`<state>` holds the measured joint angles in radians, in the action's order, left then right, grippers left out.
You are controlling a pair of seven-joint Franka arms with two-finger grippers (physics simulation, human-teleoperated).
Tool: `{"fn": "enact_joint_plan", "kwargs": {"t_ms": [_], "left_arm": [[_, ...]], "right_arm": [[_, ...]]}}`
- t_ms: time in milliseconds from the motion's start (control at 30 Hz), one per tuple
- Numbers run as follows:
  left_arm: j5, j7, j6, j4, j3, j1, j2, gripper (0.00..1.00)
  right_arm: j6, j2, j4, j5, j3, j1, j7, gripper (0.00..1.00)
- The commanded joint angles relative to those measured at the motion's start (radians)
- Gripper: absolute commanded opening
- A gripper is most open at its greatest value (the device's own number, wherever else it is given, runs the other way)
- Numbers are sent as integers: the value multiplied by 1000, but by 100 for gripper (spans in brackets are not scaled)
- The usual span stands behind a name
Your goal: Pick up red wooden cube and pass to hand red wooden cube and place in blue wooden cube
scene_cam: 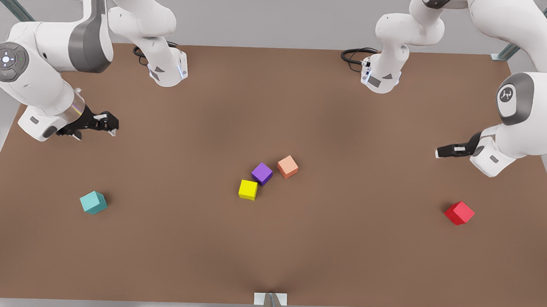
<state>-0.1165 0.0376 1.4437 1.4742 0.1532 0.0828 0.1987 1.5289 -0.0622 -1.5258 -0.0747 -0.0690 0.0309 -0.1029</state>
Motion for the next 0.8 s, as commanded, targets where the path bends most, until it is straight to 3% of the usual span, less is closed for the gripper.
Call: {"fn": "enact_joint_plan", "kwargs": {"t_ms": [0, 100, 200, 267, 500, 767], "left_arm": [[0, 19, 41, 0, 0, 0, -1, 100], [-2, 22, 44, -15, 6, -3, 48, 100], [-57, 24, 78, -291, 54, -104, 364, 100], [-54, 63, 187, -290, 57, -130, 441, 100], [-77, 347, 687, 17, 94, -190, 481, 100], [-94, 372, 808, 90, 114, -221, 505, 100]], "right_arm": [[34, -1, -1, -2, 0, -9, -80, 100], [37, -7, -1, -2, -2, -9, -80, 100], [42, -7, -13, -4, -2, -9, -80, 100], [42, -7, -20, -4, -2, -9, -80, 100], [40, -4, -31, -4, -2, -8, -80, 100], [47, -11, -44, -11, -3, -3, -80, 100]]}}
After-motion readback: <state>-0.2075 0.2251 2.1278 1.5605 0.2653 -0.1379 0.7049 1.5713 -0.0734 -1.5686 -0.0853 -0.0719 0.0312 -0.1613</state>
